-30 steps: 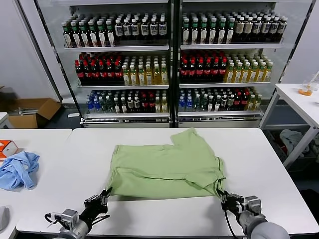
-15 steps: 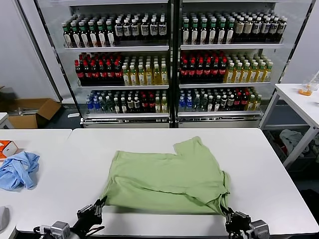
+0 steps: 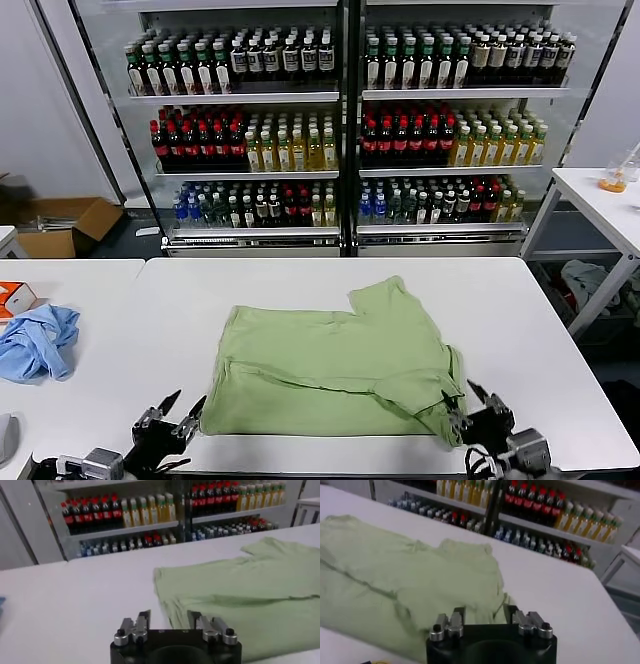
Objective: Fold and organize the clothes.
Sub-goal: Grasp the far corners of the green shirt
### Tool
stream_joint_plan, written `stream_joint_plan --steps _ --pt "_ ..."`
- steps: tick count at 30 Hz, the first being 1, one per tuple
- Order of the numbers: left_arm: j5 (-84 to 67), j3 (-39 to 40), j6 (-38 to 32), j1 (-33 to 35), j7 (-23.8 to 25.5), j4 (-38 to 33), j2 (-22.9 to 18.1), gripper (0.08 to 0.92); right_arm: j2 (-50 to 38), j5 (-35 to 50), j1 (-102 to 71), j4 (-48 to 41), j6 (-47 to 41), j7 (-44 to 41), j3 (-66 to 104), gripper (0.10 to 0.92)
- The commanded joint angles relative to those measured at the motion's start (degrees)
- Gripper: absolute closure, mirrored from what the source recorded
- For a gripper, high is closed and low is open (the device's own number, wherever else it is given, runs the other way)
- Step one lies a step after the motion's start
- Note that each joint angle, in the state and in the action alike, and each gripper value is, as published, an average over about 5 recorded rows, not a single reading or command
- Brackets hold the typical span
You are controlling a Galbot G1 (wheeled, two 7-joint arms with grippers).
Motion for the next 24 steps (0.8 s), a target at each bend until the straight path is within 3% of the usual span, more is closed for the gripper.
stream_joint_plan --steps 1,4,9,16,24 --pt "-5.15 5.27 -0.99 -17.71 -3.39 9.75 4.35 0.412 0.29 6.13 27.2 -11.28 -1.19 2.07 -13.1 0.272" --pt "-4.89 10.01 -0.96 -25.34 -3.64 16.16 5.12 0.317 2.02 7.72 36.87 -18.01 -1.86 2.58 -18.13 0.215" --pt "-5.64 17.11 -0.53 -35.63 -3.86 24.88 5.77 0.198 5.0 7.62 46.99 -28.32 -2.72 2.73 -24.04 0.203" --pt "-6.98 24.68 0.14 -47.04 -3.93 35.51 5.5 0.177 9.5 7.35 55.41 -40.07 -3.42 2.44 -29.75 0.203" --pt "-7.76 29.87 0.54 -54.64 -3.77 44.84 2.78 0.177 16.48 6.61 63.58 -52.55 -3.19 2.08 -33.16 0.203"
